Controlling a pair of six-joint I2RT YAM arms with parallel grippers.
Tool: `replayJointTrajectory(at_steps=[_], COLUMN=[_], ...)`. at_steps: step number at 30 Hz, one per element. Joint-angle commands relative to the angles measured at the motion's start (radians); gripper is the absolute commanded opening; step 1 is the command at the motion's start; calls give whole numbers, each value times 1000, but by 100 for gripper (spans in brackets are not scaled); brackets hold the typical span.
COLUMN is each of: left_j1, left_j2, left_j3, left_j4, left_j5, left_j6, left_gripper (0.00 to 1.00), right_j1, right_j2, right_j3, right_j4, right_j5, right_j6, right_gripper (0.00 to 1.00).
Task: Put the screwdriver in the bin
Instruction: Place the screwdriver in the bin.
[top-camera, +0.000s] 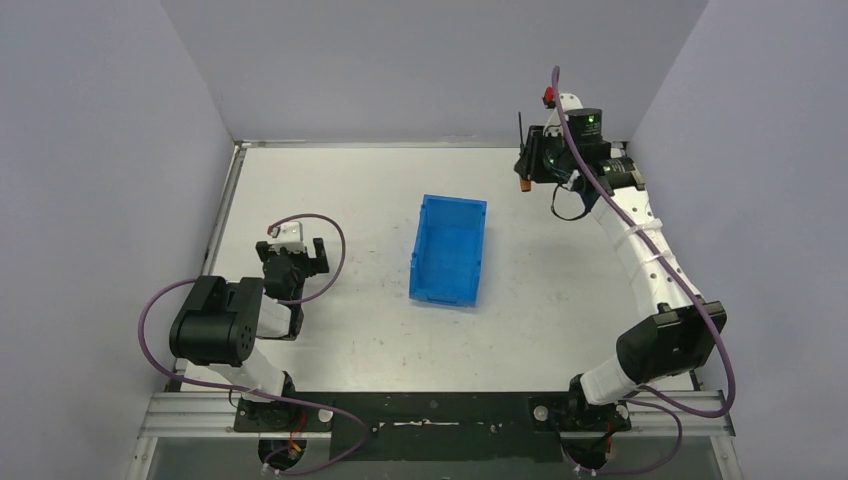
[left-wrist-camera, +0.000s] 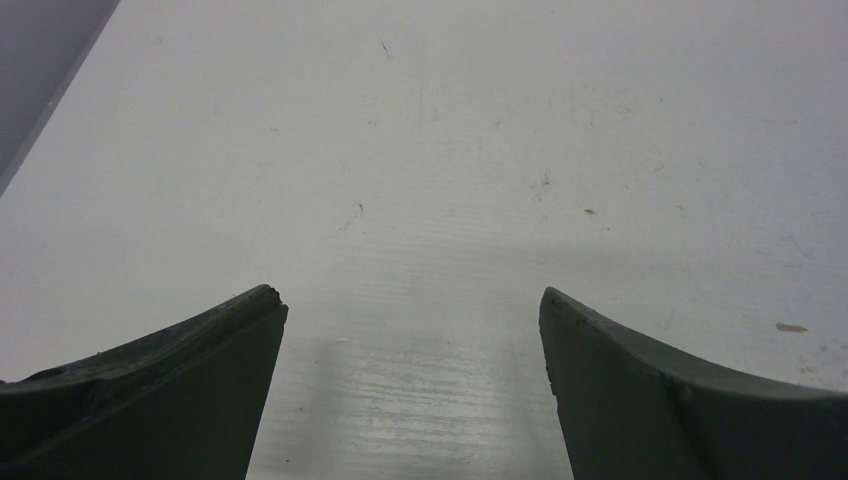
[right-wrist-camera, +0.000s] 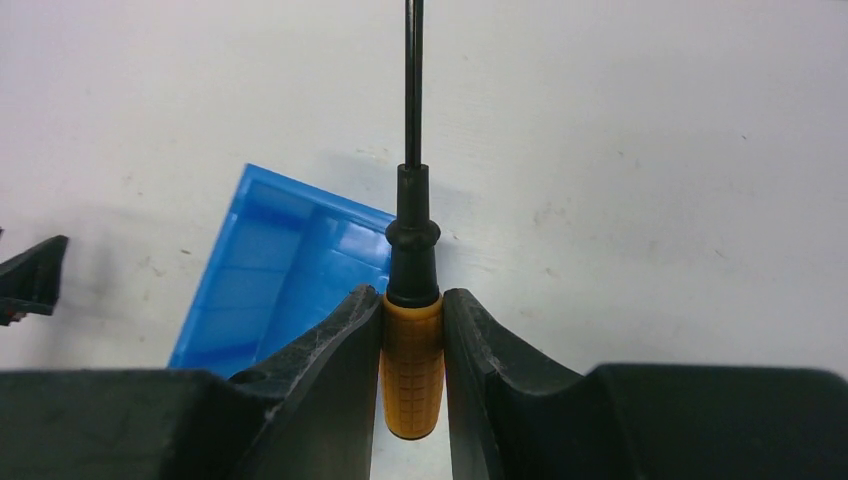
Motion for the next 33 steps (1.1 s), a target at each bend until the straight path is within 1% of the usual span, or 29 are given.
replayJointTrajectory(at_steps=[1,11,15,20,24,30,33], left_j1=[2,2,2,2,2,2,2], left_j2=[-12,-13,-13,-12,-13,-13,-13], left_j3=[3,3,3,3,3,3,3], left_j4=[43,43,44,43,43,44,43], left_j5=[2,2,2,2,2,2,2], left_j6=[1,1,2,1,2,2,1], left_gripper=[97,97,97,97,97,97,97], right_j1=[69,227,294,384,417,457,475], right_j2=[-47,-34,-11,31,82,133,147], right_j3=[64,101,103,110,144,138,107], right_j4=[118,213,228,187,104,37,31], right_j5=[-53,1,47,192,292,368,373], right_j6=[33,55,57,96,171,188,185], right_gripper=[12,12,12,12,11,11,11])
